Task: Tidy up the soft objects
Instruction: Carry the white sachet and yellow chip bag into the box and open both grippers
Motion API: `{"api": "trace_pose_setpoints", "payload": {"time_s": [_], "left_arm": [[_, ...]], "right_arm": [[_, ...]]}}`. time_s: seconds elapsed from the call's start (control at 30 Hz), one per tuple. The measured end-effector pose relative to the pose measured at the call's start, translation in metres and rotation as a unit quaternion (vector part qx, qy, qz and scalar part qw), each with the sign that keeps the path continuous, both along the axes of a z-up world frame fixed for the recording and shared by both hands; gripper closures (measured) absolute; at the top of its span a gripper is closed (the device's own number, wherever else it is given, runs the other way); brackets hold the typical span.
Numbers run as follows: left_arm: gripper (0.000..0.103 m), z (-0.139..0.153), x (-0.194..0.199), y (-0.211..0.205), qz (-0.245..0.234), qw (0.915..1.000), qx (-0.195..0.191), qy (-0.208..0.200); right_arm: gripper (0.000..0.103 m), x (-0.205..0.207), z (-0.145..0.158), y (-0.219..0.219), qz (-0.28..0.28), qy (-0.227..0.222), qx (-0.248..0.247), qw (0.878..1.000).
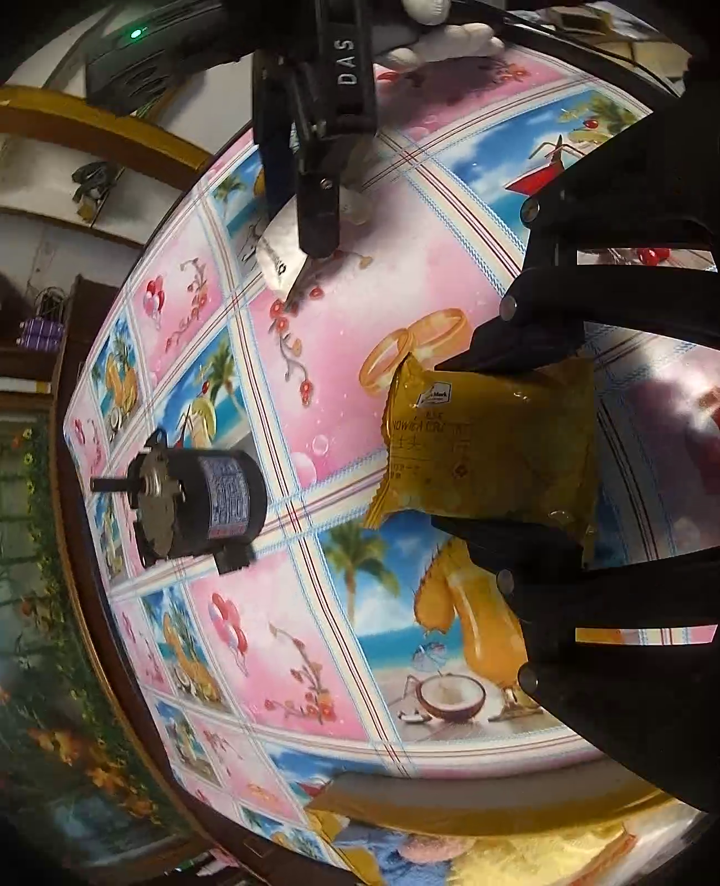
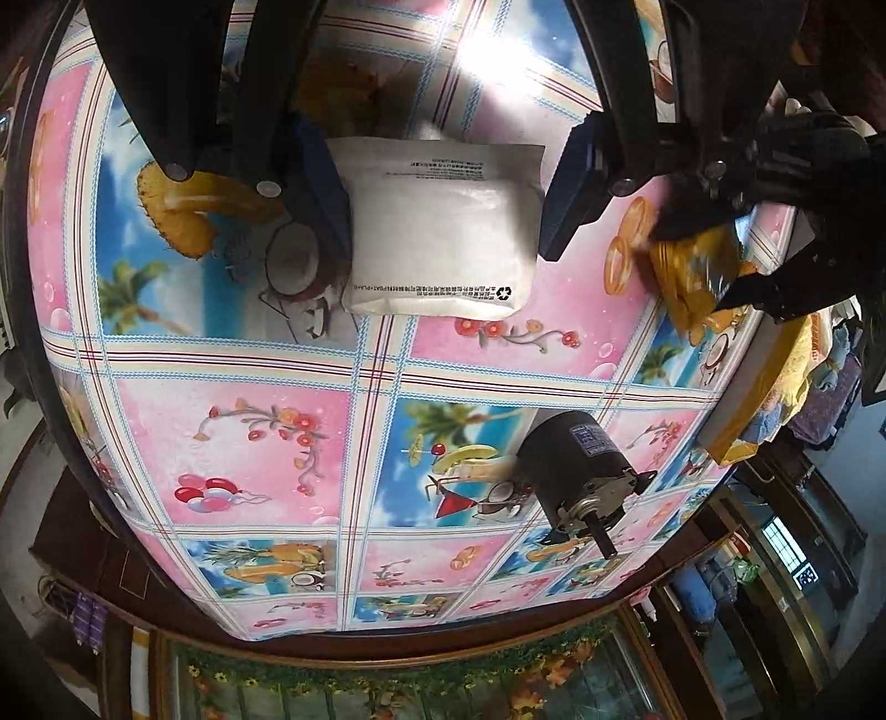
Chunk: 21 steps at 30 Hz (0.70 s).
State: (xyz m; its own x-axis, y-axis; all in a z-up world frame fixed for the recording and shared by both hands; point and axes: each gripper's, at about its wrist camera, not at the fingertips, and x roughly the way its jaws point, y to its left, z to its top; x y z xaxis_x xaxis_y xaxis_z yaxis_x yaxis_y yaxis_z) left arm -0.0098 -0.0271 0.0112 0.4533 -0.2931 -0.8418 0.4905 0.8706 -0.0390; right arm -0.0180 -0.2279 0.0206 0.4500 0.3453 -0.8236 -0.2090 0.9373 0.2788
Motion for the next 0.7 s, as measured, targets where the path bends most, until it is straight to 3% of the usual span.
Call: {"api": "trace_pose_setpoints", "payload": {"time_s": [0.23, 0.4, 0.57, 0.7], "left_arm": [[0.059, 0.026, -0.033, 0.034, 0.032, 0.9967, -0.075, -0.008], [0.058, 0.067, -0.071, 0.096, 0.086, 0.986, -0.137, -0.04], [0.058, 0.086, -0.096, 0.171, 0.18, 0.9722, -0.13, -0.072], [0.058, 0.08, -0.098, 0.224, 0.255, 0.957, -0.119, -0.071]], "right_arm": [[0.038, -0.015, 0.013, 0.013, 0.017, -0.019, 0.027, 0.999], [0.038, -0.024, 0.035, 0.04, 0.046, -0.038, 0.047, 0.997], [0.038, -0.028, 0.058, 0.097, 0.108, -0.054, 0.068, 0.99], [0.038, -0.033, 0.07, 0.154, 0.163, -0.061, 0.079, 0.982]]}}
